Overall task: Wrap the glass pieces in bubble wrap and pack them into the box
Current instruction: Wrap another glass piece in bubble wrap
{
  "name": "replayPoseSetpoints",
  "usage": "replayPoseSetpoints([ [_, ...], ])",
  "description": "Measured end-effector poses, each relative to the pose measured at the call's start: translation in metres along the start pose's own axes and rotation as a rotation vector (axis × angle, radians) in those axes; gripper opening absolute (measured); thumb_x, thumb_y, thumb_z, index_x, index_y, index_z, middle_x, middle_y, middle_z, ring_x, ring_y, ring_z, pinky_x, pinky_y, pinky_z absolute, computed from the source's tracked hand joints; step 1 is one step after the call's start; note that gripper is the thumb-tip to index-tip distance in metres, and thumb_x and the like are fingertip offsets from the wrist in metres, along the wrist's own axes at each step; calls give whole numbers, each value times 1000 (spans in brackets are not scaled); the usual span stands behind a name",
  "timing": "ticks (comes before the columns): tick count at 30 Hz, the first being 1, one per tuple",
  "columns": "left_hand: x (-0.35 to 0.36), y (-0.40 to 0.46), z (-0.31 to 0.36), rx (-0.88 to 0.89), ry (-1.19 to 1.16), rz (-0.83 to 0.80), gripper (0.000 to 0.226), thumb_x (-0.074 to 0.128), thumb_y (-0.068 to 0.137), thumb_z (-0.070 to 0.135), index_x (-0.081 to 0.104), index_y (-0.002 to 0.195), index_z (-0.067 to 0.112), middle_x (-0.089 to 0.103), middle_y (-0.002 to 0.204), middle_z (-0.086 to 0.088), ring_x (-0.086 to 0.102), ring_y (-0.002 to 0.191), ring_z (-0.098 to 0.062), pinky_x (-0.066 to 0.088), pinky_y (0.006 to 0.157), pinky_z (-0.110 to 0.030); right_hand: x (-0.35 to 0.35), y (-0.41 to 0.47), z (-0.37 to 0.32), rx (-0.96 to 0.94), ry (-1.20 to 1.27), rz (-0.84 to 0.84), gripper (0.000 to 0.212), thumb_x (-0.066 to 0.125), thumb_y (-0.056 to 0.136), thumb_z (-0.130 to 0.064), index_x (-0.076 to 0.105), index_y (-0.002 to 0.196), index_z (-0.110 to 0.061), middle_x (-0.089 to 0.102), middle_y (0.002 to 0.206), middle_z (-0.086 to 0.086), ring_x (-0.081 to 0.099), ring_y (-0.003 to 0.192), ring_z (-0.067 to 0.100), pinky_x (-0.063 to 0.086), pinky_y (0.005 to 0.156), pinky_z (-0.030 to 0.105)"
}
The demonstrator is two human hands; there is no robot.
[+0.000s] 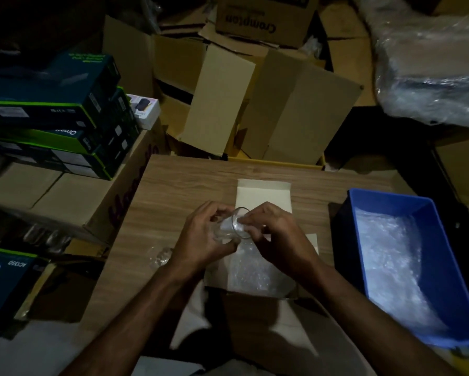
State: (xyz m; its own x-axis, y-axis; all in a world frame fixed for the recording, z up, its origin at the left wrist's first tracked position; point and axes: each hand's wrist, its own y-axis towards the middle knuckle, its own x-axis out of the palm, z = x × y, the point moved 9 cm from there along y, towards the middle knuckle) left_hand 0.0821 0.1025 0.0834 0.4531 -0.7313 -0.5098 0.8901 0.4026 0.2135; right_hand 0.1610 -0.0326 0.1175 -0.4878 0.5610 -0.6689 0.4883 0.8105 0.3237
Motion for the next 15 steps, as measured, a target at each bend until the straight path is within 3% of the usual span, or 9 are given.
replayPoseSetpoints([
  [4,11,-3,11,21,5,1,62,94,60,21,67,116,25,68,110,12,65,104,-8,49,85,-13,-19,-3,14,190,49,57,12,73,86,-20,75,95,-27,76,98,-9,70,88,4,60,75,36],
  [9,21,-2,24,64,43,-14,62,93,60,27,66,115,29,67,109,15,66,104,-8,52,85,-17,-14,-21,5,9,-69,-204,27,65,94,-8,78,111,-25,62,125,-2,59,109,4,56,88,23],
  [12,34,-5,31,81,62,-49,61,92,60,33,66,115,34,66,108,19,66,103,-6,53,84,-18,-15,-23,11,33,-132,-297,31,59,94,-6,79,108,-24,61,118,-2,60,103,10,55,85,35],
  [15,47,-11,38,92,27,-71,60,93,62,32,66,116,36,68,109,18,67,102,-8,52,82,-15,-19,-20,12,18,-140,-328,27,61,90,-9,80,106,-18,70,107,2,64,99,14,55,84,39],
])
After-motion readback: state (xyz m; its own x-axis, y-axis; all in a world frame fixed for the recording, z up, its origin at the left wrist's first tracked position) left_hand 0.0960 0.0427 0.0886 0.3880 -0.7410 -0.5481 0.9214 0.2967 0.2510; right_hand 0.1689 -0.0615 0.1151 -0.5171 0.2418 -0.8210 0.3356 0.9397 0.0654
